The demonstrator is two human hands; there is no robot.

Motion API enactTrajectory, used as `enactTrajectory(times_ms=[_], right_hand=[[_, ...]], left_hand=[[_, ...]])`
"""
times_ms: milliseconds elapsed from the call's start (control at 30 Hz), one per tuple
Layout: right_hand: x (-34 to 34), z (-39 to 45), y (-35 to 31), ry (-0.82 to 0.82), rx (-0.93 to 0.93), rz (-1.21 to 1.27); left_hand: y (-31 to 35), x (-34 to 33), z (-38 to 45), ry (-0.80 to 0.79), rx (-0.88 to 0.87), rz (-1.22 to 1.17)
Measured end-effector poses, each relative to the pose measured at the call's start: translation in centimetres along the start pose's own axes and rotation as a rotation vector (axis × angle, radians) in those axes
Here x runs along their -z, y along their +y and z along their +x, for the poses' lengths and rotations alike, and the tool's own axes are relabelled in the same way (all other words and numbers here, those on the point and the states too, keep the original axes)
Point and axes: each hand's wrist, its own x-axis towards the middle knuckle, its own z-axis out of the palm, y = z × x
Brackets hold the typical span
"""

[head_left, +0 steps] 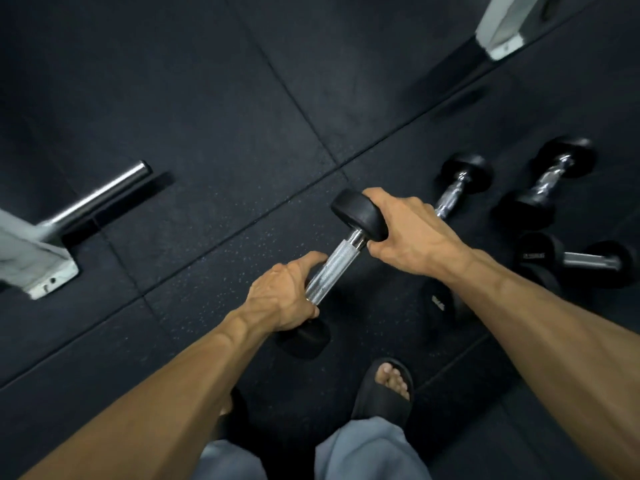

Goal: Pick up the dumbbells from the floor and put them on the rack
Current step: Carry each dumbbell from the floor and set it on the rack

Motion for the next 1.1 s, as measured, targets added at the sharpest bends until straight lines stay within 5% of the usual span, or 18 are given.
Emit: enactTrajectory(times_ms=[300,633,833,1100], right_hand=[[21.3,-12.7,-4.8,0.273,-0.024,-0.097],[44.1,-36.7,-12.0,0.693,-0.18,-0.222],[50.3,-50.7,-13.7,0.861,-0.326,-0.263],[51.1,-66.8,-10.2,0.908,-0.558,-0.252]], left_hand=[[15.2,13.1,-11.5,0.142,-0.244,0.014],[35.4,26.5,-29.9,0.22,-0.726,0.094],[45.3,27.9,-40.3,0.213,-0.963,0.196],[56.1,21.0,-49.1,0.063,-1.171,0.307]])
